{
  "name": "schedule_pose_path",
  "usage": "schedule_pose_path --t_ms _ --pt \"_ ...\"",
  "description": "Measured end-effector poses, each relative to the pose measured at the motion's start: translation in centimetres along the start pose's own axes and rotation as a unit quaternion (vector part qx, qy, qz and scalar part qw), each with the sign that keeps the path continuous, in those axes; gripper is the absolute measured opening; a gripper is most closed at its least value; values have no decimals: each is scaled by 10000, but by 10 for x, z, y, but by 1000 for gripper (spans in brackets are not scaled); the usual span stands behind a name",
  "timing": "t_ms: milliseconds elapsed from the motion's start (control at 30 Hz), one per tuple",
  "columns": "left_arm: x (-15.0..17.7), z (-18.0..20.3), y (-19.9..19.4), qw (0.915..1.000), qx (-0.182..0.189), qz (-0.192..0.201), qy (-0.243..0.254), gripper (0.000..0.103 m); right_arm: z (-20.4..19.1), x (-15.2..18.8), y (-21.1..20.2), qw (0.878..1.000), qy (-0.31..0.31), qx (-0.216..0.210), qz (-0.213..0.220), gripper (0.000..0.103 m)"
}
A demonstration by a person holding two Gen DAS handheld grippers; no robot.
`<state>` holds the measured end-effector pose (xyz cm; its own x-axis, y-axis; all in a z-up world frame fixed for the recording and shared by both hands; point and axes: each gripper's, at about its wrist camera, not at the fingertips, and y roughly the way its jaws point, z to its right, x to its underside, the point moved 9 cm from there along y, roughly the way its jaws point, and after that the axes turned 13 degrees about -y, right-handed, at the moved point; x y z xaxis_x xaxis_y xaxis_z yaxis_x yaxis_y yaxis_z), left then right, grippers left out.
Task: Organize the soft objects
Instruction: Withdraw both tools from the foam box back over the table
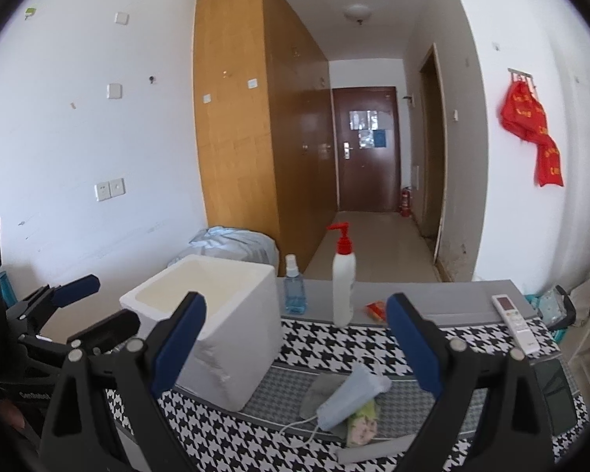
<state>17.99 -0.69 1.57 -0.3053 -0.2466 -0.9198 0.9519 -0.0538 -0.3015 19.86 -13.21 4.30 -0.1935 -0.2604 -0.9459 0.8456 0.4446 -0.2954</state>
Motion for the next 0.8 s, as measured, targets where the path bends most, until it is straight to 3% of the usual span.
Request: schedule_pose_path --t_ms 800 --pt "31 39 1 9983 517 -58 254 102 26 41 -29 9985 19 536 -60 95"
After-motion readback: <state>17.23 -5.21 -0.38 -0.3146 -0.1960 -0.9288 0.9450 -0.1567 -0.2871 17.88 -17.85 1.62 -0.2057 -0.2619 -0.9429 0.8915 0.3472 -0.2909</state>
